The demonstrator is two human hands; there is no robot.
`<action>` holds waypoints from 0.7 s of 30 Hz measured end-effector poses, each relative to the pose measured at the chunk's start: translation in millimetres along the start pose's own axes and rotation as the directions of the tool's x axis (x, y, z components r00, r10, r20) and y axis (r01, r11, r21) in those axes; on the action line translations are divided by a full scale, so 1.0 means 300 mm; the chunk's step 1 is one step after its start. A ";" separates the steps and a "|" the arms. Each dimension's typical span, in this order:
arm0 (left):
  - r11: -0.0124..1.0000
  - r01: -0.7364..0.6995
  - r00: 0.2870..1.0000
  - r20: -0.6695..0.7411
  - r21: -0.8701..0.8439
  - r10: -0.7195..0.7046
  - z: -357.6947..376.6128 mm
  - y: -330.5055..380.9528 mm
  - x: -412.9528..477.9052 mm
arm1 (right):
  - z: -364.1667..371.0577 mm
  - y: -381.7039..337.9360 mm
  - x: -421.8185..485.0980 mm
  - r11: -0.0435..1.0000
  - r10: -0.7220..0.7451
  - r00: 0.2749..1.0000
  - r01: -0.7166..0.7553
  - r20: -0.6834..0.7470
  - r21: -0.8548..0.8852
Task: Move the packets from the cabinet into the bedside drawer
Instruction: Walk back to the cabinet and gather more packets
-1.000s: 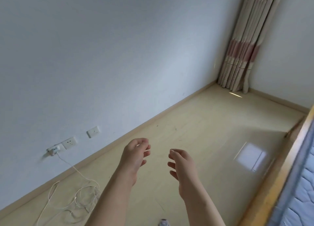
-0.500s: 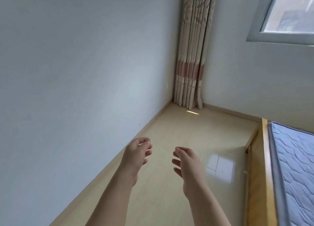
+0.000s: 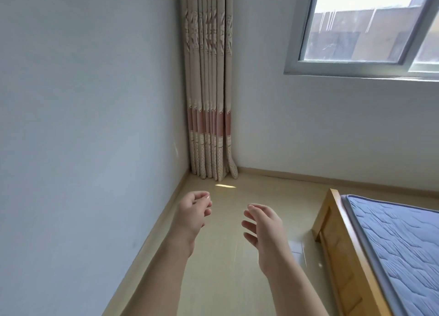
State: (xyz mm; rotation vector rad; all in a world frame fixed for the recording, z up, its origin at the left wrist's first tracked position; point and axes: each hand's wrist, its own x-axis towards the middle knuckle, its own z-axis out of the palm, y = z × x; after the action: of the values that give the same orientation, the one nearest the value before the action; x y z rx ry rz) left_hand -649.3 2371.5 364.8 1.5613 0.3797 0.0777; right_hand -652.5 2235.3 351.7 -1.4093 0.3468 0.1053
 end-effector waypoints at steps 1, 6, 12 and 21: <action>1.000 -0.012 1.000 0.026 0.007 0.012 0.025 0.041 0.096 | 0.028 -0.045 0.079 1.000 -0.012 1.000 0.012 -0.011 0.010; 0.998 0.007 0.992 0.128 0.060 -0.014 0.164 0.153 0.494 | 0.114 -0.165 0.416 0.995 0.045 0.996 -0.038 -0.072 0.096; 0.993 0.042 0.960 0.271 0.112 -0.071 0.495 0.159 0.849 | -0.024 -0.259 0.818 0.982 0.084 0.970 -0.042 -0.228 0.184; 0.990 0.015 0.910 0.409 0.142 -0.072 1.159 0.294 1.353 | -0.377 -0.540 1.484 0.983 0.046 0.932 0.023 -0.359 0.184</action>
State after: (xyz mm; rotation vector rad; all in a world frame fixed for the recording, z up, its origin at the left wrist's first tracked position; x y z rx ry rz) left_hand -152.3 2156.2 363.0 1.6532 0.0841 -0.3176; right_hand -206.7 2038.9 358.6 -1.2379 0.6543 -0.1776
